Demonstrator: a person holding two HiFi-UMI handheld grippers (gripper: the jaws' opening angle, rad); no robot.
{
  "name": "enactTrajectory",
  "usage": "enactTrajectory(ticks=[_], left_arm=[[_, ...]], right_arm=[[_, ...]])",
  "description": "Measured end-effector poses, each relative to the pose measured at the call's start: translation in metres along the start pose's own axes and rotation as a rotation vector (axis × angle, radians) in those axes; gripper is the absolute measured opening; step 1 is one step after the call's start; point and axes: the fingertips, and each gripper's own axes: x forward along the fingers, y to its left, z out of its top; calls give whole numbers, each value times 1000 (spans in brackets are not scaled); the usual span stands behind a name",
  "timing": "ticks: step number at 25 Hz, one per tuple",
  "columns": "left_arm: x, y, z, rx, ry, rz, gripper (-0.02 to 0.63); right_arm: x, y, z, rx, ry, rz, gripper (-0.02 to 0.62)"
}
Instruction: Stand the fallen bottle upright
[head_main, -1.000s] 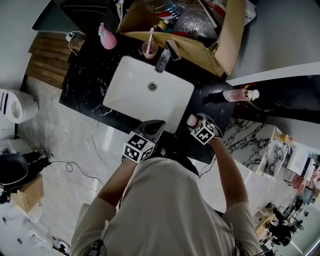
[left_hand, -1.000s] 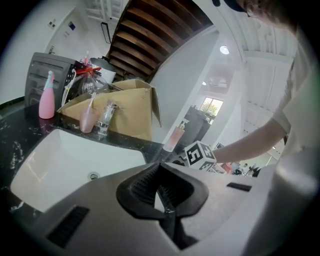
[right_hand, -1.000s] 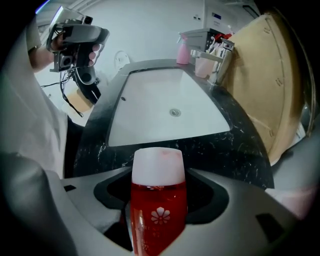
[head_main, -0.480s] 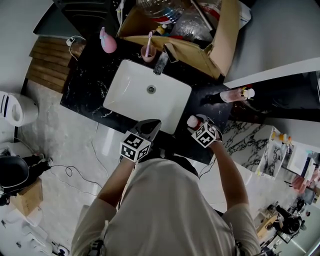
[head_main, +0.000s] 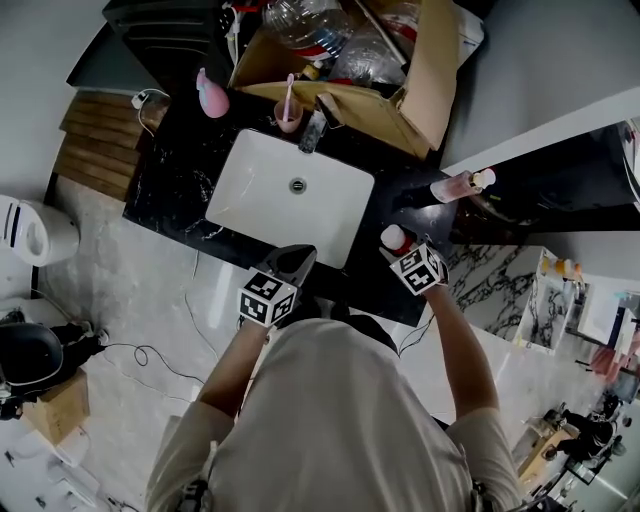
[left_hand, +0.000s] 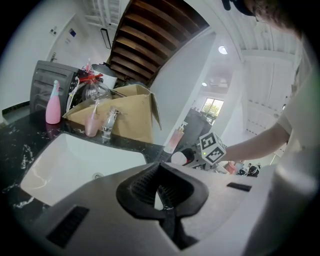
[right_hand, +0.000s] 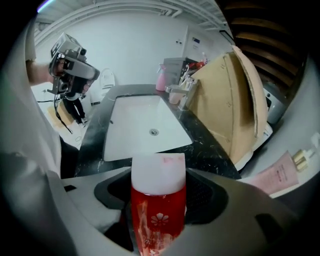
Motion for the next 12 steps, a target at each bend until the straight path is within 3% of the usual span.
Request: enactTrajectory(ticks=[12], left_arm=[[-10, -21, -13, -2, -5, 13, 8]], right_arm=[[-38, -23, 8, 109, -122, -85, 302]])
